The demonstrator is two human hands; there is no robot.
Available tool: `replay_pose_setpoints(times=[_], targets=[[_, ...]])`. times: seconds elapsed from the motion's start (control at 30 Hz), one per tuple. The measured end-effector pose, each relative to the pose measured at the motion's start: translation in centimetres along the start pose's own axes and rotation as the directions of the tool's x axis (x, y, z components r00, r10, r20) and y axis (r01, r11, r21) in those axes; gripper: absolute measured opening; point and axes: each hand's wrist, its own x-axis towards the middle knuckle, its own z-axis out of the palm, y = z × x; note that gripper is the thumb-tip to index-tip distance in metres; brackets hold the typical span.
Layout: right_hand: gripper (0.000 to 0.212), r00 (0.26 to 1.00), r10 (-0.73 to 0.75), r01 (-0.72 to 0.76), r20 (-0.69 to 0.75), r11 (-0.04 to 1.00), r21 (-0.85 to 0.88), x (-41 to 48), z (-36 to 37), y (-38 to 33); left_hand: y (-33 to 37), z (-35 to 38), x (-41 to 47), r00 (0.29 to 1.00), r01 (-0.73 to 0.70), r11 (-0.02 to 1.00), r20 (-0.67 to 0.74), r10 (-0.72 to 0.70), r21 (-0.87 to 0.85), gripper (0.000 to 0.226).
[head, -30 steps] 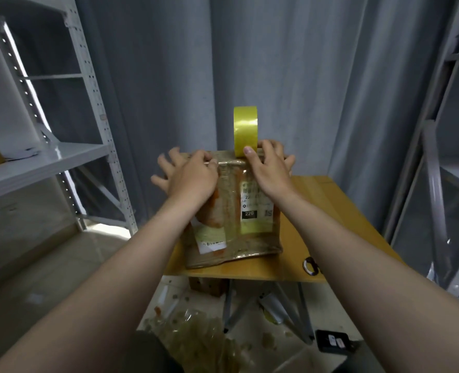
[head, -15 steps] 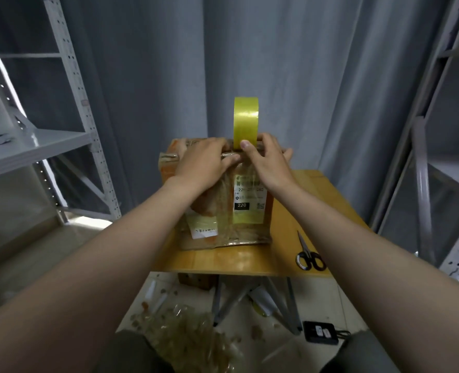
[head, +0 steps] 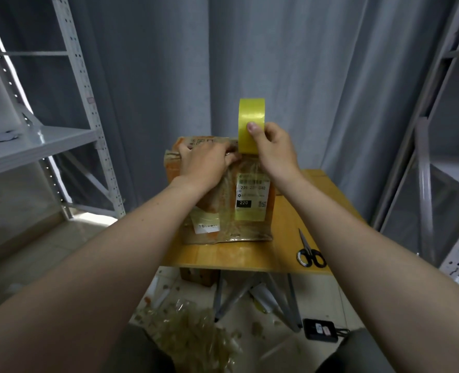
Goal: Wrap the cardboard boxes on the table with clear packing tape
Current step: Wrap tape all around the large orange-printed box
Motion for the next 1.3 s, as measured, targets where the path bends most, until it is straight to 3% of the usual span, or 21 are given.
replay_pose_setpoints(times=[0.27,0.47,0.67,0.8,0.9,1.3], targets=[[0.043,0.988,0.101,-0.069,-0.121,0.968,0.243,-3.2,-0.2,-1.4,0.4,-0.6,0.2,0.998,0.024,1.000,0.055,-0.023,-0.013,0.036],[0.026,0.999,-0.021,0.030,-0.048,0.982,0.189,-5.4,-0.6,-0.1,-1.3,-0.6,0.9,0.978,-0.040,0.999,0.204,0.043,-0.020,0.040],[0.044,0.993,-0.008,0.032,-0.122,0.980,0.195,-6.2,-0.1,0.1,-1.3,-0.2,1.0,0.986,-0.021,1.000,0.167,0.023,-0.016,0.037],[0.029,0.998,-0.034,0.045,-0.058,0.981,0.186,-9.3,0.0,1.5,-1.2,-0.2,0.9,0.987,-0.021,1.000,0.160,0.021,0.002,0.038],[0.029,0.994,-0.049,0.066,-0.096,0.980,0.187,-9.8,0.0,1.8,-1.2,-0.1,0.8,0.988,-0.019,1.000,0.156,0.018,0.004,0.038],[0.025,0.984,0.108,-0.067,-0.140,0.962,0.265,-12.9,1.4,2.7,-1.1,-0.7,0.7,0.982,-0.005,0.999,0.188,0.011,-0.032,0.040]])
